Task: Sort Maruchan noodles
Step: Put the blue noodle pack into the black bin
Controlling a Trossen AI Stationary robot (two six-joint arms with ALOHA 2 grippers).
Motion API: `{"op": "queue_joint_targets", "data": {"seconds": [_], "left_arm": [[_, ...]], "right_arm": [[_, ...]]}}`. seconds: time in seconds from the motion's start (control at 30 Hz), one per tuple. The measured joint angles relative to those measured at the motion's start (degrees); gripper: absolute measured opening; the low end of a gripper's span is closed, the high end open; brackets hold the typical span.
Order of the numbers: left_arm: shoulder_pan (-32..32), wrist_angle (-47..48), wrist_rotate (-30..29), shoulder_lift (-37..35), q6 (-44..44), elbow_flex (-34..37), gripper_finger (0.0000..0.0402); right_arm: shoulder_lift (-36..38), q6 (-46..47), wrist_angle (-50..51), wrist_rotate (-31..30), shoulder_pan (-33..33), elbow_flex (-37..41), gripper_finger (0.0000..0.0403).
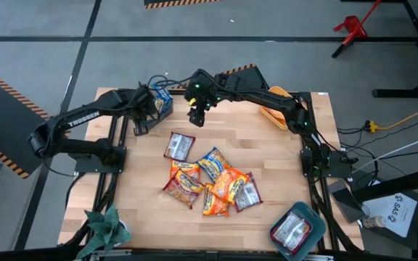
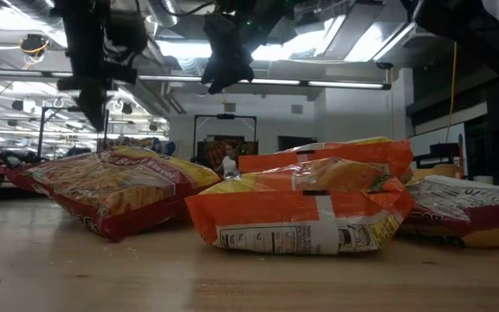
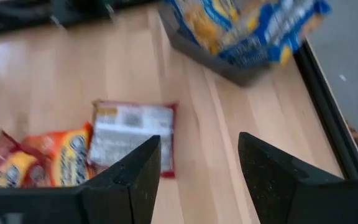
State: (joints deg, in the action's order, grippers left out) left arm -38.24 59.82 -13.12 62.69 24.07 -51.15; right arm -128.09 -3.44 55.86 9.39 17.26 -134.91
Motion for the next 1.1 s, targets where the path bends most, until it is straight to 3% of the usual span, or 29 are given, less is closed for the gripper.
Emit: {"op": "queue_joint_targets", "data": {"seconds": [0.23,0.47,0.7,0.93,1.1], "left_arm": [[0.07,7.02,-1.81,-5.11,-10.0,-10.71,0.0007],[0.09,6.11,-2.3,-13.26,-21.76,-19.5,0.0035],[0.07,6.33,-2.3,-19.54,-32.59,-21.36,0.0055],[0.07,8.02,-1.98,-21.2,-37.93,-21.33,0.0052],[0.07,8.72,-0.93,-20.31,-38.22,-18.43,0.0051]], "right_arm": [[-2.5,-1.28,-12.53,3.64,-1.37,-0.1,0.0213],[-8.65,-2.62,-32.48,-1.08,-5.58,-0.09,0.0253],[-14.28,-2.86,-49.62,-6.27,-6.88,-0.02,0.0259],[-19.52,-1.89,-57.53,-7.74,-6.34,0.0,0.026],[-20.24,0.73,-51.38,-9.01,-6.27,0.02,0.026]]}}
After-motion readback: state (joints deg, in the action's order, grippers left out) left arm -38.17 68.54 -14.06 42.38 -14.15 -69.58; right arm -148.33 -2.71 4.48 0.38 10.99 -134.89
